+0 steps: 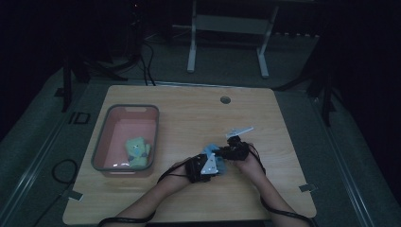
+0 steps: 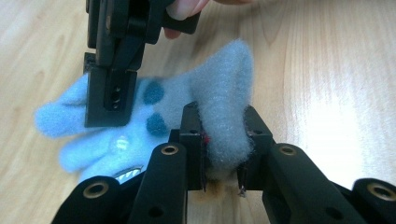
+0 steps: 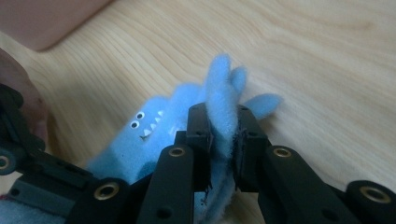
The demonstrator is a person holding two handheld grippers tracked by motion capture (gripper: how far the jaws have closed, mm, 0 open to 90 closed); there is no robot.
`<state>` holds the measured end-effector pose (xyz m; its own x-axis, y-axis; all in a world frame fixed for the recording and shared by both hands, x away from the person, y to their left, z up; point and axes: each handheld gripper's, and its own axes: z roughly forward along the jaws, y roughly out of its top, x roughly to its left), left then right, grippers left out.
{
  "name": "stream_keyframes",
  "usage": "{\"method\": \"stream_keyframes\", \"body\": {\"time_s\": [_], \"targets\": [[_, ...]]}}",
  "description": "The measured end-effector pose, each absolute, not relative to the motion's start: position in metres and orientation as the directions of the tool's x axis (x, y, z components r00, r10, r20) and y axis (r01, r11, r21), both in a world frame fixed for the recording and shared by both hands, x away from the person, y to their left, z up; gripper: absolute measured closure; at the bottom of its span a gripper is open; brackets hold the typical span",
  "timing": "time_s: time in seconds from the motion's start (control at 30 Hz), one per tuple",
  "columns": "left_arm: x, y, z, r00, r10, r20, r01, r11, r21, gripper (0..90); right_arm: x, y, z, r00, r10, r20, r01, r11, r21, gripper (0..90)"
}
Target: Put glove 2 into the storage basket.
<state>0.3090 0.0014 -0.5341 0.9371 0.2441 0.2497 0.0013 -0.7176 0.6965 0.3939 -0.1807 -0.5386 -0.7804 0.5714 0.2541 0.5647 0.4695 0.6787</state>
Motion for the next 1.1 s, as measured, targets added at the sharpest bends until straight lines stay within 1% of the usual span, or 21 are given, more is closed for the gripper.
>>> {"method": "stream_keyframes", "body": {"time_s": [0.13, 0.23, 0.37, 0.4, 0.67, 0.87, 1.1], "targets": [[0.308, 0.006, -0.524, 0.933, 0.25, 0.261, -0.003, -0.717, 0.697, 76.4, 0.394, -0.178, -0.53, -0.786, 0.562, 0.256, 0.557, 0.464, 0.689, 80.3], [0.307, 0.014, -0.514, 0.931, 0.253, 0.262, -0.004, -0.713, 0.702, 76.4, 0.394, -0.173, -0.518, -0.789, 0.549, 0.276, 0.554, 0.441, 0.706, 80.5], [0.308, 0.024, -0.5, 0.93, 0.258, 0.263, -0.001, -0.711, 0.703, 76.4, 0.395, -0.167, -0.508, -0.8, 0.538, 0.268, 0.538, 0.443, 0.717, 80.7], [0.307, 0.029, -0.494, 0.925, 0.261, 0.275, -0.007, -0.714, 0.7, 76.4, 0.396, -0.163, -0.502, -0.806, 0.53, 0.263, 0.529, 0.447, 0.721, 80.9], [0.307, 0.048, -0.475, 0.915, 0.29, 0.28, 0.011, -0.711, 0.703, 76.3, 0.4, -0.142, -0.479, -0.828, 0.501, 0.253, 0.497, 0.444, 0.746, 81.0], [0.303, 0.077, -0.456, 0.893, 0.325, 0.311, 0.021, -0.721, 0.693, 76.3, 0.404, -0.109, -0.46, -0.854, 0.464, 0.235, 0.456, 0.452, 0.767, 81.0], [0.299, 0.105, -0.447, 0.874, 0.362, 0.324, 0.046, -0.725, 0.687, 76.3, 0.408, -0.077, -0.45, -0.869, 0.435, 0.235, 0.439, 0.463, 0.77, 81.1]]}}
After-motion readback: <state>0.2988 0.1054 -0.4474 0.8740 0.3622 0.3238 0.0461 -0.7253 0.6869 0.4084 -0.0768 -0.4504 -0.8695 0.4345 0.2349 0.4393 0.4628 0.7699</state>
